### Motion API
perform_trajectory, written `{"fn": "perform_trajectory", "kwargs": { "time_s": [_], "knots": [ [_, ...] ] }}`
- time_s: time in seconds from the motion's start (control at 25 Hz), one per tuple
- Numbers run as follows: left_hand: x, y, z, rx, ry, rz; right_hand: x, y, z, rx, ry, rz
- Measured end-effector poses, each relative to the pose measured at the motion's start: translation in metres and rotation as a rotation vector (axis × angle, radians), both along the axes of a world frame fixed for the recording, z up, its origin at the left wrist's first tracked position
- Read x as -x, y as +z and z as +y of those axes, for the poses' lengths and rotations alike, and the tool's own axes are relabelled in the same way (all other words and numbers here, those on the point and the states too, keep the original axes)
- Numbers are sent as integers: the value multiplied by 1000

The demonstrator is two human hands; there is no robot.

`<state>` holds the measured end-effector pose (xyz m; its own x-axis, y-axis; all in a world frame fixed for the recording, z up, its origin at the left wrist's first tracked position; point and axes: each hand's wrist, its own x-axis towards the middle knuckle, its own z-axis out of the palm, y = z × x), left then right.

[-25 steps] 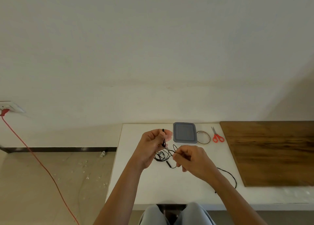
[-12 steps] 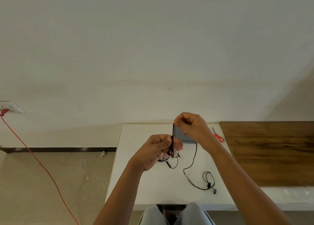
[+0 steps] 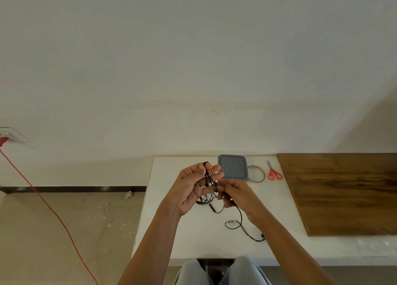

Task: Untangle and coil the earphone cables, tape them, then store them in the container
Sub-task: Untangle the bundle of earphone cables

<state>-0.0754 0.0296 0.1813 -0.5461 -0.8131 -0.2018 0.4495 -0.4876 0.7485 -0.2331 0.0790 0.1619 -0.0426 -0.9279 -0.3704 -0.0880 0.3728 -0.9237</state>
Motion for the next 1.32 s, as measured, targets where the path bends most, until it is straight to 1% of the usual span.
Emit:
{"fn": "perform_trajectory", "kwargs": {
  "time_s": [0.08,0.16,0.24,0.32,0.44,0.52,0.6,0.72,0.8,0.92,1.0,1.16,1.32],
  "knots": [
    [0,-2,-2,-24,42,53,2,-6,7,-19,57,35],
    [-1,-4,-6,-25,87,66,0,-8,15,-15,125,100],
    [-3,-5,-7,26,85,-24,-2,-3,23,22,194,199],
    [-4,-8,-7,84,36,-158,0,9,27,66,244,303],
    [-9,-11,-7,181,-58,-314,6,34,24,83,249,374],
    [-10,-7,-6,258,-151,-406,7,53,19,71,220,343],
    [-6,-3,-4,302,-225,-479,6,70,11,71,166,241],
    [-2,-4,0,264,-291,-529,5,84,-6,119,78,103],
    [-4,-10,2,217,-288,-484,7,84,-20,145,21,63],
    [-7,-16,5,143,-259,-321,11,70,-39,143,-44,70],
    [-8,-18,7,123,-263,-199,12,56,-45,102,-66,81],
    [-6,-8,1,61,-122,-28,6,28,-39,-13,32,82],
    [-10,-5,-9,49,-19,21,-2,10,-20,-60,84,96]
  ]
}}
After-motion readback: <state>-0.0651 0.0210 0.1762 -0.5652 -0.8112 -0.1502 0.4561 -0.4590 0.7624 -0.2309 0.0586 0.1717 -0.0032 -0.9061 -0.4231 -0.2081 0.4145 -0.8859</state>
